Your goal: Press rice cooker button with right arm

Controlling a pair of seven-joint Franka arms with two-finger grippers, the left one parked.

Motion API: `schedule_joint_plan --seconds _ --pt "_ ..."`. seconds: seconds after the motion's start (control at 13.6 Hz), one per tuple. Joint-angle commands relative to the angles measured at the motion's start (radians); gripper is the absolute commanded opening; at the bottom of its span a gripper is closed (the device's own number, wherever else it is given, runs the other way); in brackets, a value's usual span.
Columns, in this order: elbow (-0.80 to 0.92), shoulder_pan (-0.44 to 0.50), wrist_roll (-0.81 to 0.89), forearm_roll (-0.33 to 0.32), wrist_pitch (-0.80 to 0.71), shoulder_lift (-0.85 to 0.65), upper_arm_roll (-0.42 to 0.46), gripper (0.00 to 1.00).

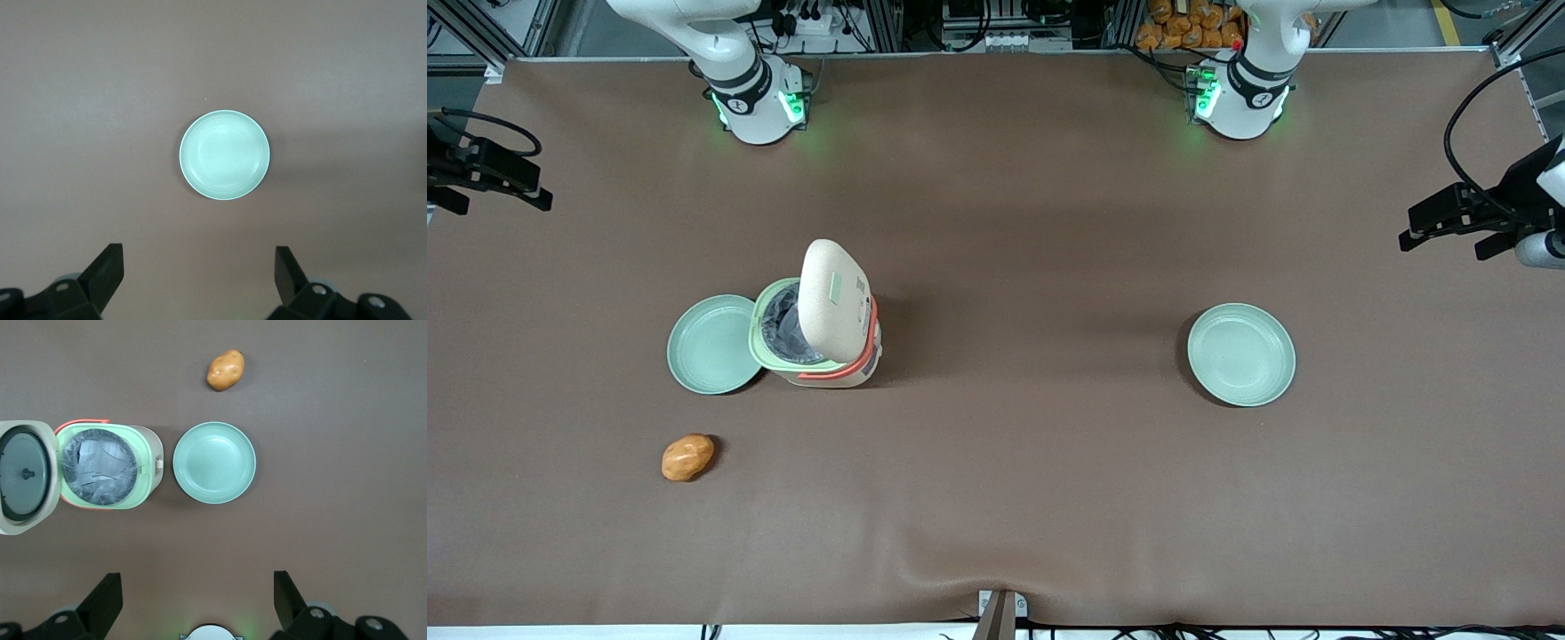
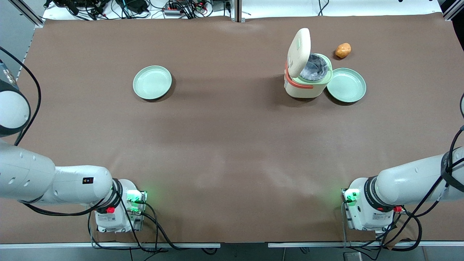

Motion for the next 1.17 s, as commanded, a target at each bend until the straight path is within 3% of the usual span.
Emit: schedule_joint_plan --seconds 0.0,1.1 --pt "-0.006 0.005 0.003 -0.016 -0.027 -0.010 -0.001 1.00" --pt "-0.049 0.003 0.014 -0.009 -0.001 -0.009 -0.020 1.00"
